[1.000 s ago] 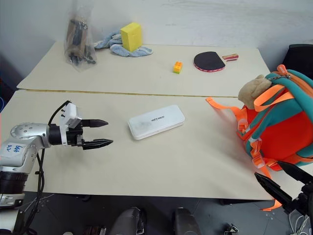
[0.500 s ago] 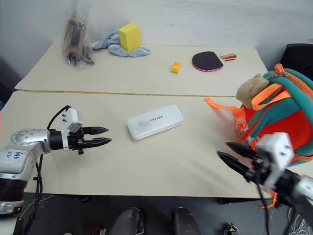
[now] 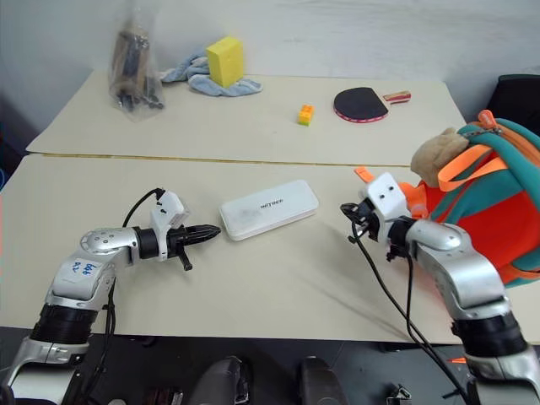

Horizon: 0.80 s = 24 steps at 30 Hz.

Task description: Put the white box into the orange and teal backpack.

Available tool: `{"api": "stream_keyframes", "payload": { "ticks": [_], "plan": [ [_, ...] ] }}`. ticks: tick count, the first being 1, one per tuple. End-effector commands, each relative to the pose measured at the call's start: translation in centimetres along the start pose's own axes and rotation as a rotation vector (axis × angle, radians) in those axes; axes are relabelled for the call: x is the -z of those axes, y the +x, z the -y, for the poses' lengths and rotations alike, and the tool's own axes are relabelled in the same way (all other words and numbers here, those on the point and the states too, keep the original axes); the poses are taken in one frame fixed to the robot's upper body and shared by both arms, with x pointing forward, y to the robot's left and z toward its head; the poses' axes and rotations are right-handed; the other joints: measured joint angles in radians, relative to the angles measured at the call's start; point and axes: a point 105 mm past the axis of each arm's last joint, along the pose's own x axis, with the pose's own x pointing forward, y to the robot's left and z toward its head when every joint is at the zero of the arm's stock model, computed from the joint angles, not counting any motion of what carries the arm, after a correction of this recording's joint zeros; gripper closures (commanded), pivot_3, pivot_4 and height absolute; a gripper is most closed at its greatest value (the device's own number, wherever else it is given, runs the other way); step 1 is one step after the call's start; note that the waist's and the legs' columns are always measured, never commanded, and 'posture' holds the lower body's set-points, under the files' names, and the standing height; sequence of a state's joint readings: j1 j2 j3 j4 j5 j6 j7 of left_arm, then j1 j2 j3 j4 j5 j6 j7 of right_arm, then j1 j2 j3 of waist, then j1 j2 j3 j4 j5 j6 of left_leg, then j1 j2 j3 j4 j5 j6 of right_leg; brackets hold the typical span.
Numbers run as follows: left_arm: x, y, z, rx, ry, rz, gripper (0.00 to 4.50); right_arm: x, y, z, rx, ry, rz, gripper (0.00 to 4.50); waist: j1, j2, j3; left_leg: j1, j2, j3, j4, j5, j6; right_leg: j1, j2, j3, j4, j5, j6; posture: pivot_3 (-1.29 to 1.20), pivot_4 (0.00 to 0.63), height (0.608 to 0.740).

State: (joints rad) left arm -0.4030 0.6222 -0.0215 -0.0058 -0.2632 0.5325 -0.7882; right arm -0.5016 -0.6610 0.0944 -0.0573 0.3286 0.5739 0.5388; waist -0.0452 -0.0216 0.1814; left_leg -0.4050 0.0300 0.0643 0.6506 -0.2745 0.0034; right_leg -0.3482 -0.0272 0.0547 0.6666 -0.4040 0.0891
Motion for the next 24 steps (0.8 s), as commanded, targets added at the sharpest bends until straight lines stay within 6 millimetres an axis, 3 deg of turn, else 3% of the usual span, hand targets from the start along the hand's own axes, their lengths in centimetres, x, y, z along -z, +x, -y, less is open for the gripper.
{"api": "stream_keyframes", "payload": {
  "ticks": [1, 7, 13, 20, 24],
  "plan": [
    [-0.7, -0.1, -0.3, -0.019, 0.03, 0.008, 4.47, -0.9, 1.8, 1.3, 0.077, -0.051, 0.011, 4.5, -0.005, 0.0, 0.0, 0.0, 0.0, 0.0, 0.0, 0.0, -0.001, -0.001, 0.0, 0.0, 0.001, 0.0, 0.0, 0.0, 0.15, 0.74],
    [-0.1, -0.2, -1.1, -0.045, 0.019, -0.026, 4.47, 0.1, 4.7, 1.8, 0.122, -0.089, -0.041, 4.5, -0.01, 0.0, 0.0, -0.002, 0.0, 0.001, 0.0, 0.003, -0.005, -0.004, 0.0, 0.0, 0.007, 0.0, 0.0, 0.0, 0.15, 0.74],
    [-0.1, 0.4, -0.7, -0.013, -0.006, -0.03, 4.47, 0.8, 6.0, 1.7, 0.09, -0.082, -0.061, 4.5, -0.012, 0.0, 0.0, -0.003, 0.0, 0.001, 0.0, 0.004, -0.005, -0.005, -0.001, 0.0, 0.009, 0.0, 0.0, 0.0, 0.15, 0.74],
    [-0.1, 0.9, -1.0, -0.018, -0.027, -0.024, 4.47, -0.1, 6.8, 0.2, -0.025, -0.067, -0.011, 4.5, -0.015, 0.0, 0.0, -0.003, 0.0, 0.002, 0.0, 0.004, -0.006, -0.006, 0.0, 0.0, 0.011, 0.0, 0.0, 0.0, 0.15, 0.74],
    [-0.1, 1.0, -1.5, -0.025, -0.011, -0.028, 4.47, -0.8, 6.5, -2.0, -0.146, -0.07, 0.027, 4.5, -0.014, 0.0, 0.0, -0.003, 0.0, 0.002, 0.0, 0.005, -0.007, -0.007, 0.0, -0.001, 0.012, 0.0, 0.0, 0.0, 0.15, 0.74]
  ]
}}
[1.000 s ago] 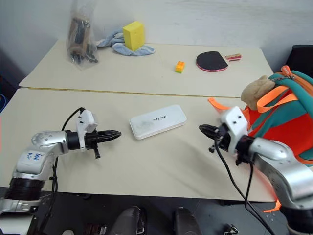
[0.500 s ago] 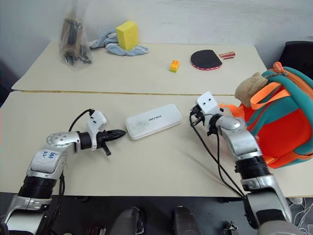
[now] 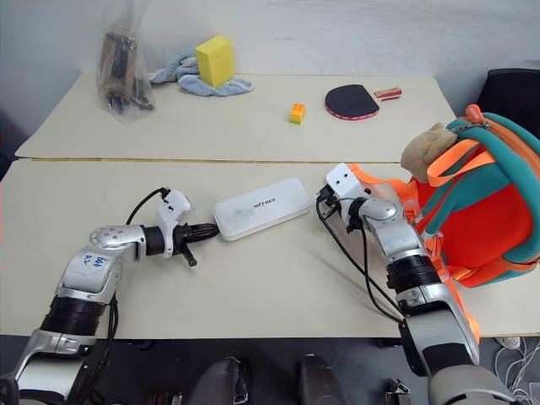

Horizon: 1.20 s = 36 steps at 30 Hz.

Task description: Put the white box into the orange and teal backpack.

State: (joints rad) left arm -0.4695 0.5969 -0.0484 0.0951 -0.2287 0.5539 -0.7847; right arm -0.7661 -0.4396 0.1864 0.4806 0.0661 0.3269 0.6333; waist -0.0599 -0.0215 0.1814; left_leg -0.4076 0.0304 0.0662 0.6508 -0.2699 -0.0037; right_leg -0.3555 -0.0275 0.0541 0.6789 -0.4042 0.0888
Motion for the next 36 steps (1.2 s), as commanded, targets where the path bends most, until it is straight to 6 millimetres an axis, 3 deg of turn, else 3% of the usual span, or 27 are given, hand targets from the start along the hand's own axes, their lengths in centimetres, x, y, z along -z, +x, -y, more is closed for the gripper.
{"api": "stream_keyframes", "payload": {
  "ticks": [1, 8, 11, 16, 20, 25, 30, 36],
  "plan": [
    [-0.7, -0.1, -0.8, -0.015, 0.035, 0.015, 4.47, -2.0, -0.5, -2.0, -0.111, -0.014, 0.091, 4.5, 0.001, 0.0, 0.0, 0.0, 0.0, 0.0, 0.0, 0.0, 0.0, 0.0, 0.0, 0.0, 0.0, 0.0, 0.0, 0.0, 0.15, 0.74],
    [-1.1, -0.5, -2.2, -0.008, 0.1, -0.007, 4.47, -1.2, -3.5, -6.7, -0.292, -0.021, 0.092, 4.5, 0.007, 0.0, 0.0, -0.001, 0.0, 0.0, 0.0, 0.0, 0.0, 0.0, 0.0, 0.0, 0.0, 0.0, 0.0, 0.0, 0.15, 0.74],
    [-0.6, -1.3, -3.3, 0.008, 0.128, -0.052, 4.47, -0.4, -5.1, -7.8, -0.318, -0.029, 0.068, 4.5, 0.008, 0.0, 0.0, -0.001, 0.0, 0.0, 0.0, 0.0, 0.0, 0.0, -0.001, -0.001, 0.0, 0.0, 0.0, 0.0, 0.15, 0.74],
    [0.5, -3.4, -6.0, -0.005, 0.173, -0.16, 4.47, 0.4, -5.8, -6.7, -0.248, -0.023, 0.04, 4.5, 0.002, 0.0, 0.0, 0.0, 0.0, 0.001, -0.001, 0.0, 0.0, -0.001, 0.0, -0.001, -0.004, 0.0, 0.0, 0.0, 0.15, 0.74],
    [-0.2, -3.7, -7.3, -0.027, 0.141, -0.154, 4.47, 0.4, -5.4, -5.2, -0.163, -0.033, 0.033, 4.5, 0.006, 0.0, 0.0, 0.0, 0.0, 0.001, -0.001, 0.0, 0.0, -0.002, 0.0, -0.001, -0.002, -0.001, -0.002, 0.0, 0.15, 0.74],
    [-2.6, -1.4, -6.2, 0.017, 0.124, -0.043, 4.47, -1.0, -3.3, -2.8, -0.017, -0.018, 0.063, 4.5, 0.006, 0.0, 0.0, -0.001, -0.001, 0.001, 0.001, 0.0, 0.0, -0.003, -0.002, -0.001, 0.001, -0.001, -0.002, 0.0, 0.15, 0.74],
    [-3.1, 0.1, -5.0, 0.042, 0.14, -0.016, 4.47, -1.6, -2.0, -2.6, 0.001, -0.012, 0.08, 4.5, 0.005, 0.0, 0.0, -0.001, 0.0, 0.001, 0.002, 0.0, 0.0, -0.004, -0.001, -0.001, 0.004, -0.001, -0.002, 0.0, 0.15, 0.74],
    [-3.7, 0.3, -4.7, 0.048, 0.154, 0.006, 4.47, -1.6, -1.7, -2.8, -0.011, -0.024, 0.084, 4.5, 0.005, 0.0, 0.0, -0.002, 0.0, 0.001, 0.002, 0.0, 0.0, -0.004, -0.002, -0.002, 0.004, -0.001, -0.002, 0.0, 0.15, 0.74]
  ]
}}
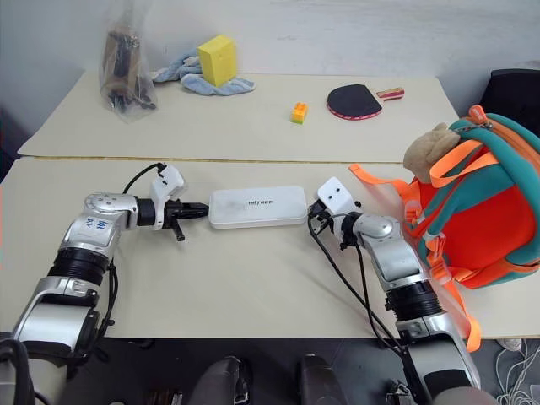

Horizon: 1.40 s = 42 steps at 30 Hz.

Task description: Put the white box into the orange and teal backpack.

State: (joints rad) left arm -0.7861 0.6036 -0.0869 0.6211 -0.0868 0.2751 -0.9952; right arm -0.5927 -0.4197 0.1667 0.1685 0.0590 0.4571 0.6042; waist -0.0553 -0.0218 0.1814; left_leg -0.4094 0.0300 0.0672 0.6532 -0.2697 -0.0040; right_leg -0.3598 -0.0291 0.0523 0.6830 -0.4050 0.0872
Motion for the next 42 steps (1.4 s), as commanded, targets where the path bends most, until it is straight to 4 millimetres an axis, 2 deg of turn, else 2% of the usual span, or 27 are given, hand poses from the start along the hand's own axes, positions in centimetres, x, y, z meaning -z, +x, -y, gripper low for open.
{"api": "stream_keyframes", "payload": {
  "ticks": [1, 7, 10, 13, 18, 20, 21, 22, 26, 29, 33, 42],
  "plan": [
    [-2.0, -0.5, -0.3, -0.013, 0.055, 0.048, 4.47, -1.8, -0.3, 0.2, -0.006, -0.041, 0.059, 4.5, 0.0, 0.0, 0.0, 0.0, 0.0, 0.0, 0.0, 0.0, 0.0, 0.0, 0.0, 0.0, 0.0, 0.0, 0.0, 0.0, 0.15, 0.74],
    [-2.0, -0.8, -0.5, -0.014, 0.058, 0.043, 4.47, -2.0, -1.7, -0.8, -0.039, -0.067, 0.064, 4.5, 0.0, 0.0, 0.0, 0.0, 0.0, 0.0, -0.001, 0.0, 0.0, 0.0, 0.0, -0.001, 0.0, 0.0, 0.0, 0.0, 0.15, 0.74],
    [-1.2, -1.4, -1.1, -0.011, -0.016, 0.012, 4.47, -1.6, -2.2, -0.6, -0.032, -0.079, 0.05, 4.5, 0.0, 0.0, 0.0, 0.0, 0.0, 0.0, -0.001, 0.0, 0.0, 0.0, 0.0, -0.001, 0.0, 0.0, 0.0, 0.0, 0.15, 0.74],
    [-0.4, -2.0, -1.0, 0.054, -0.219, -0.022, 3.87, -1.1, -2.2, 0.2, 0.006, -0.085, 0.035, 4.5, -0.001, 0.0, 0.0, 0.0, 0.0, 0.0, 0.0, 0.0, 0.0, 0.0, 0.0, -0.001, 0.0, 0.0, 0.0, 0.0, 0.15, 0.74],
    [-0.5, -2.7, -0.9, 0.136, -0.533, -0.021, 2.32, -1.0, -1.9, 0.5, 0.031, -0.091, 0.032, 4.5, 0.0, 0.0, 0.0, 0.0, 0.0, 0.0, -0.001, 0.0, 0.0, 0.0, 0.0, -0.001, 0.0, 0.0, 0.0, 0.0, 0.15, 0.74],
    [-0.6, -2.4, -1.0, 0.137, -0.635, -0.013, 1.7, -0.9, -1.8, 0.5, 0.031, -0.099, 0.031, 4.5, 0.0, 0.0, 0.0, 0.0, 0.0, 0.0, 0.0, 0.0, 0.0, 0.0, 0.0, -0.002, 0.001, 0.0, 0.0, 0.0, 0.15, 0.74],
    [-0.9, -1.8, -1.0, 0.135, -0.703, 0.0, 1.66, -0.9, -1.7, 0.5, 0.032, -0.104, 0.029, 4.5, 0.0, 0.0, 0.0, 0.0, 0.0, 0.0, 0.0, 0.0, 0.0, 0.0, 0.0, -0.002, 0.001, 0.0, 0.0, 0.0, 0.15, 0.74],
    [-1.2, -1.2, -0.9, 0.137, -0.76, 0.012, 1.28, -0.8, -1.7, 0.4, 0.032, -0.109, 0.027, 4.5, 0.0, 0.0, 0.0, 0.0, 0.0, 0.0, 0.0, 0.0, 0.0, 0.0, 0.0, -0.002, 0.001, 0.0, 0.0, 0.0, 0.15, 0.74],
    [-1.6, 0.8, 0.7, 0.207, -0.906, 0.0, 1.21, -0.6, -1.6, 0.4, 0.032, -0.124, 0.022, 4.5, 0.005, 0.0, 0.0, 0.0, -0.001, -0.001, 0.002, 0.0, 0.0, 0.0, -0.002, -0.006, 0.002, 0.0, 0.0, 0.0, 0.15, 0.74],
    [-1.0, 2.4, 2.3, 0.261, -0.93, -0.054, 1.21, -0.4, -1.6, 0.4, 0.031, -0.137, 0.018, 4.5, 0.006, 0.0, 0.0, 0.0, -0.001, -0.001, 0.002, 0.0, 0.0, 0.0, -0.004, -0.009, 0.005, 0.0, 0.0, 0.0, 0.15, 0.74],
    [-1.2, 4.2, 3.9, 0.315, -0.951, -0.063, 1.21, -0.3, -1.6, 0.7, 0.047, -0.135, 0.017, 4.5, 0.013, 0.0, 0.0, 0.001, -0.002, -0.001, 0.003, 0.0, 0.0, 0.0, -0.008, -0.019, 0.006, 0.0, 0.0, 0.0, 0.15, 0.74],
    [-3.8, 5.5, 4.8, 0.395, -0.961, 0.015, 1.21, 0.3, -2.3, 0.9, 0.055, -0.137, 0.004, 4.5, 0.029, -0.001, 0.0, 0.001, -0.006, -0.001, 0.006, -0.001, 0.002, 0.0, -0.013, -0.022, 0.006, 0.0, 0.0, 0.0, 0.15, 0.74]
  ]
}}
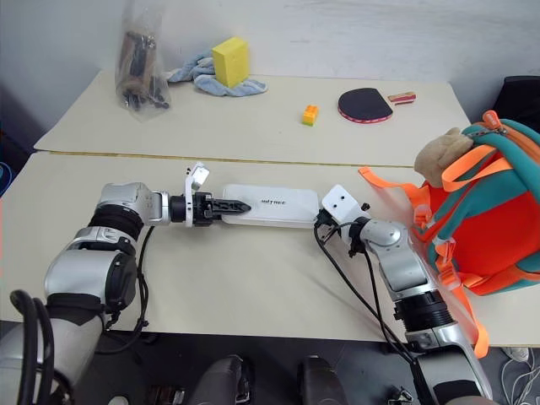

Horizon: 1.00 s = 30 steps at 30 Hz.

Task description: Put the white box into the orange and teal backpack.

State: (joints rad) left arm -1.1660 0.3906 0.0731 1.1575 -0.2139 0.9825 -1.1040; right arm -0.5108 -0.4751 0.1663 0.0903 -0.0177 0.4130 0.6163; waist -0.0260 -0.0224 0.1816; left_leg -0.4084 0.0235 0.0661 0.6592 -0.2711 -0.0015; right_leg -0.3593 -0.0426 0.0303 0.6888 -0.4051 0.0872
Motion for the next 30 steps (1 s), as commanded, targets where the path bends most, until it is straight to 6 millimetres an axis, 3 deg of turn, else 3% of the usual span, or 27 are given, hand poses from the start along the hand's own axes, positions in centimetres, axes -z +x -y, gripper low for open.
{"api": "stream_keyframes", "payload": {
  "ticks": [1, 9, 14, 18, 21, 25, 30],
  "plan": [
    [0.1, 1.1, 0.7, 0.036, -0.019, -0.007, 1.21, -0.8, -0.7, 0.7, 0.028, -0.026, 0.038, 4.5, -0.001, 0.0, 0.0, 0.0, 0.0, 0.0, 0.0, 0.0, 0.0, 0.0, 0.0, 0.0, 0.0, 0.0, 0.0, 0.0, 0.15, 0.74],
    [-1.9, -0.3, 2.1, 0.124, -0.006, 0.079, 3.03, -0.2, -1.7, 0.4, 0.046, -0.027, 0.032, 4.5, -0.003, 0.0, 0.0, 0.0, 0.0, 0.0, 0.0, 0.0, 0.0, 0.0, 0.0, -0.001, 0.0, 0.0, 0.0, 0.0, 0.15, 0.74],
    [-2.4, -1.2, 4.3, 0.259, 0.008, 0.076, 3.1, -0.9, -4.0, 0.3, 0.093, -0.018, 0.075, 4.5, -0.004, -0.001, 0.001, -0.001, 0.001, 0.001, -0.001, 0.0, 0.0, -0.001, 0.001, -0.001, 0.0, 0.0, 0.0, 0.0, 0.15, 0.74],
    [-2.7, -1.4, 7.5, 0.415, 0.002, 0.066, 3.11, -1.7, -8.6, -0.5, 0.122, 0.066, 0.093, 4.5, -0.001, -0.001, 0.001, -0.003, 0.001, 0.001, -0.002, 0.0, -0.001, -0.003, 0.0, -0.001, -0.001, 0.0, 0.0, 0.0, 0.15, 0.74],
    [-2.3, -1.5, 10.7, 0.519, 0.05, 0.053, 3.11, -1.8, -13.6, -2.2, 0.114, 0.204, 0.09, 3.89, 0.005, -0.001, 0.001, -0.004, 0.001, -0.002, -0.003, 0.0, -0.001, -0.002, 0.001, 0.0, -0.001, 0.0, 0.0, 0.0, 0.15, 0.74],
    [-1.9, -1.1, 12.7, 0.54, 0.095, 0.071, 3.11, -1.2, -18.8, -3.5, 0.16, 0.284, 0.024, 2.56, 0.014, -0.001, 0.001, -0.005, 0.001, -0.004, -0.003, 0.0, -0.001, 0.001, 0.001, 0.0, -0.007, 0.0, 0.0, 0.0, 0.15, 0.74],
    [-1.9, -0.6, 13.9, 0.529, 0.199, 0.136, 3.11, -0.5, -23.4, 0.3, 0.439, 0.366, -0.003, 0.89, -0.004, -0.001, 0.001, 0.006, -0.001, -0.004, -0.005, 0.001, -0.001, 0.01, 0.001, 0.001, -0.01, 0.0, 0.0, 0.0, 0.15, 0.74]
  ]
}}
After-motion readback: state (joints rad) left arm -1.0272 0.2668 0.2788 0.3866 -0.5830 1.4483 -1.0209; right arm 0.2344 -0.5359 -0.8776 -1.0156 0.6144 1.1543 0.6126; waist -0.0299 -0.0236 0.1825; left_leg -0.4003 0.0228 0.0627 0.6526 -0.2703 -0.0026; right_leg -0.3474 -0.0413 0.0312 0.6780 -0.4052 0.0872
